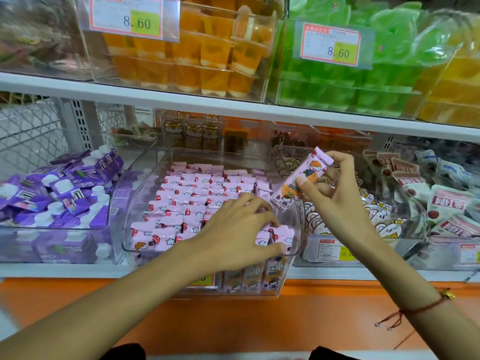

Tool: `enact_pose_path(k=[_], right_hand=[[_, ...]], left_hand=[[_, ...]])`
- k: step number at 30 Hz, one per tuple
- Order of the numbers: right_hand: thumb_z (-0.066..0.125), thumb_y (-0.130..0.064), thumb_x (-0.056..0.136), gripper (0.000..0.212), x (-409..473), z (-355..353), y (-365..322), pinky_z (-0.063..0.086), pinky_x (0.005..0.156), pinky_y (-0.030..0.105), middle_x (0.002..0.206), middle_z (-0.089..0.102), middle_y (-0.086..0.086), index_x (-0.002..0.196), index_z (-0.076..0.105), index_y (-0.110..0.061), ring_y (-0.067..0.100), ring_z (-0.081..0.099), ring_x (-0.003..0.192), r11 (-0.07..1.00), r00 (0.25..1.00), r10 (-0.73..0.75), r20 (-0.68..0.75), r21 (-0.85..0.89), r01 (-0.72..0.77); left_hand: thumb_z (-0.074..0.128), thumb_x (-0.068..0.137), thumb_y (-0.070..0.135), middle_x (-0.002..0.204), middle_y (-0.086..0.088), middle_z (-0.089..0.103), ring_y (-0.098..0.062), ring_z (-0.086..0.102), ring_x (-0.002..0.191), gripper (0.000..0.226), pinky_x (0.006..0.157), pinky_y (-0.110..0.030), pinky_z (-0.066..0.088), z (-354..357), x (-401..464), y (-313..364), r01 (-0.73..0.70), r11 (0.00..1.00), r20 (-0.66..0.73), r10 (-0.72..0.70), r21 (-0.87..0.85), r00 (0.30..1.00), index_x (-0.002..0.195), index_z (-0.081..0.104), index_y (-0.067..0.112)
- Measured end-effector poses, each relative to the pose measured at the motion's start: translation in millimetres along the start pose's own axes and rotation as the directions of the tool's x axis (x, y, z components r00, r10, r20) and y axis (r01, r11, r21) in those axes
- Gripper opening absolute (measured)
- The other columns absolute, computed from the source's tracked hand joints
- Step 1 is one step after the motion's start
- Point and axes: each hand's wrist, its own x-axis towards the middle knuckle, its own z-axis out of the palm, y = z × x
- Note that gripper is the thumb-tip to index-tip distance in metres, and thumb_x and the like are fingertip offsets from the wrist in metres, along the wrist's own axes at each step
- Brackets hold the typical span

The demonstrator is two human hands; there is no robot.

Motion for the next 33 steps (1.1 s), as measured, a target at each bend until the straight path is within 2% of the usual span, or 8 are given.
enact_pose_path(k=[4,8,12,17,22,26,29,33], right_hand=[[0.061,-0.017,0.089,0.033,-4,1,-1,0.054,0.071,0.021,0.093,0.061,-0.009,0.109,0.037,-0.027,0.005,0.068,0.076,0.992,0.98,-0.05,0.192,-0.105,0.071],[0.065,-0.021,0.087,0.038,-5,2,0,0.047,0.078,0.027,0.099,0.064,-0.011,0.11,0.037,-0.03,0.008,0.062,0.092,0.893,0.926,-0.099,0.365,-0.378,0.245],[0.072,-0.025,0.08,0.042,-4,5,-2,0.045,0.076,0.036,0.101,0.059,-0.009,0.102,0.037,-0.033,0.015,0.056,0.095,0.773,0.921,-0.185,0.343,-0.528,0.352],[0.07,-0.038,0.079,0.032,0,7,4,0.049,0.073,0.037,0.093,0.063,-0.002,0.098,0.046,-0.028,0.016,0.058,0.089,0.789,0.955,-0.094,0.281,-0.564,0.244],[0.048,-0.039,0.094,0.026,0,6,13,0.035,0.094,0.033,0.134,0.046,-0.008,0.114,0.064,-0.033,0.015,0.036,0.117,0.448,0.859,0.02,0.512,-0.772,0.45],[0.036,-0.035,0.099,0.032,-2,5,18,0.035,0.098,0.035,0.14,0.038,-0.006,0.122,0.059,-0.034,0.016,0.032,0.123,0.425,0.832,0.115,0.543,-0.784,0.453],[0.041,-0.03,0.097,0.029,1,2,16,0.036,0.095,0.03,0.133,0.047,-0.004,0.117,0.063,-0.028,0.015,0.038,0.119,0.504,0.844,0.068,0.533,-0.748,0.432],[0.052,-0.023,0.092,0.021,23,0,7,0.038,0.075,0.027,0.103,0.058,-0.002,0.106,0.067,-0.024,0.016,0.05,0.101,0.591,0.931,-0.073,0.358,-0.736,0.329]], left_hand=[[0.045,0.084,0.067,0.123,0.016,0.055,-0.006,0.041,0.113,0.051,0.094,-0.032,0.037,-5,-9,0,-0.017,0.997,0.026,0.018,-0.073,1.0,0.123,0.055,0.036],[0.043,0.084,0.068,0.123,0.022,0.052,0.0,0.038,0.112,0.049,0.087,-0.026,0.039,-5,-18,-5,-0.016,0.994,-0.008,0.015,-0.11,1.0,0.12,0.056,0.038],[0.042,0.083,0.07,0.127,0.026,0.048,0.006,0.033,0.114,0.052,0.085,-0.022,0.038,-4,-23,-10,-0.019,0.994,-0.003,0.018,-0.11,1.0,0.124,0.053,0.039],[0.044,0.083,0.069,0.129,0.023,0.048,0.003,0.035,0.117,0.053,0.089,-0.024,0.037,-4,-25,-7,-0.035,0.993,0.007,0.036,-0.111,0.999,0.125,0.05,0.038],[0.043,0.084,0.067,0.112,0.026,0.053,0.006,0.04,0.102,0.039,0.078,-0.022,0.043,-6,-24,-7,0.017,0.986,-0.044,-0.024,-0.166,0.999,0.113,0.053,0.042],[0.044,0.086,0.063,0.109,0.026,0.05,0.006,0.04,0.097,0.034,0.07,-0.018,0.033,-5,-18,-9,0.089,0.98,-0.094,-0.107,-0.177,0.99,0.112,0.049,0.041],[0.036,0.092,0.06,0.124,0.019,0.051,-0.001,0.04,0.11,0.042,0.08,-0.021,0.033,-3,-12,-12,0.084,0.993,-0.069,-0.09,-0.086,0.994,0.122,0.048,0.034],[0.026,0.096,0.056,0.138,0.012,0.044,-0.007,0.034,0.124,0.053,0.099,-0.027,0.028,2,-7,-10,0.026,0.999,0.006,-0.026,0.046,1.0,0.136,0.044,0.028]])
